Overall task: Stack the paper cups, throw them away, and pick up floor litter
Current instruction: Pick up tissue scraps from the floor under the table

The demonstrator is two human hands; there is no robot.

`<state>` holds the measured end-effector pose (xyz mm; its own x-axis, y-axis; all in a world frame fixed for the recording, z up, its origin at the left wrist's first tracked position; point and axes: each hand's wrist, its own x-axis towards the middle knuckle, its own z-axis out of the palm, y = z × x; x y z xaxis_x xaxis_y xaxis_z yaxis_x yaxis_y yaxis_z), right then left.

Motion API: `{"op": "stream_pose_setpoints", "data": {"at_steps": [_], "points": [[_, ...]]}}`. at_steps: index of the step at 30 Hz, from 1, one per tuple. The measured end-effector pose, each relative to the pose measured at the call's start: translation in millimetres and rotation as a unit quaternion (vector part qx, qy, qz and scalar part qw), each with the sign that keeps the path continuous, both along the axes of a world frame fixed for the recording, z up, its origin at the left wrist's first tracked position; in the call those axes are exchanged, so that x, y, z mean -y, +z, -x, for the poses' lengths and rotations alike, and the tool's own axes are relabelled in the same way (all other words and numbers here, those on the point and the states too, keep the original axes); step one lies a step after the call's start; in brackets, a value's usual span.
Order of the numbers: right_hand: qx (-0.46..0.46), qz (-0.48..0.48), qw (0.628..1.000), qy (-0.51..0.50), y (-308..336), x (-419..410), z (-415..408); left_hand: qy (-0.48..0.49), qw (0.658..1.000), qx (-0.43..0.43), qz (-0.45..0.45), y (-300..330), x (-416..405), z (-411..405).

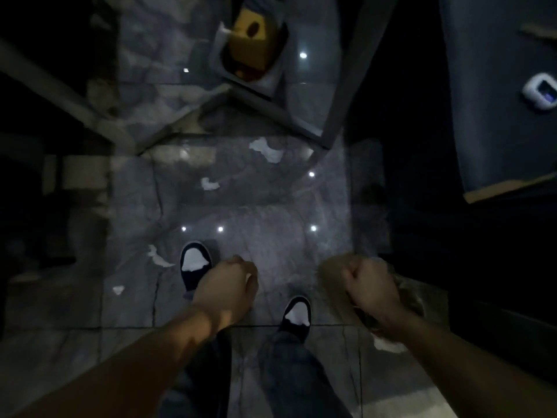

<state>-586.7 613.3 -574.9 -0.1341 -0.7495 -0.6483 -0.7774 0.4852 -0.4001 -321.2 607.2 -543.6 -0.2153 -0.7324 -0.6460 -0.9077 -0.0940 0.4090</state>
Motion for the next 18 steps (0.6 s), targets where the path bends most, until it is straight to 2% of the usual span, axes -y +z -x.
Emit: {"op": "stream_pose_setpoints", "data": {"at_steps": [6, 12, 18], "points": [[-0.043, -0.019, 0.992, 0.119, 4.7, 36.8, -55.6, 0.145, 0.989, 0.002, 0.038, 14.3, -5.1, -56.6], [0.006, -0.001, 0.987, 0.163, -3.2, 55.3, -137.2, 0.25, 0.964, 0.003, 0.085, 8.1, -21.2, -138.4], [-0.012, 0.008, 0.969, 0.248, 3.4, 69.8, -216.2, 0.328, 0.943, 0.013, 0.055, -7.9, -36.1, -216.3]]}}
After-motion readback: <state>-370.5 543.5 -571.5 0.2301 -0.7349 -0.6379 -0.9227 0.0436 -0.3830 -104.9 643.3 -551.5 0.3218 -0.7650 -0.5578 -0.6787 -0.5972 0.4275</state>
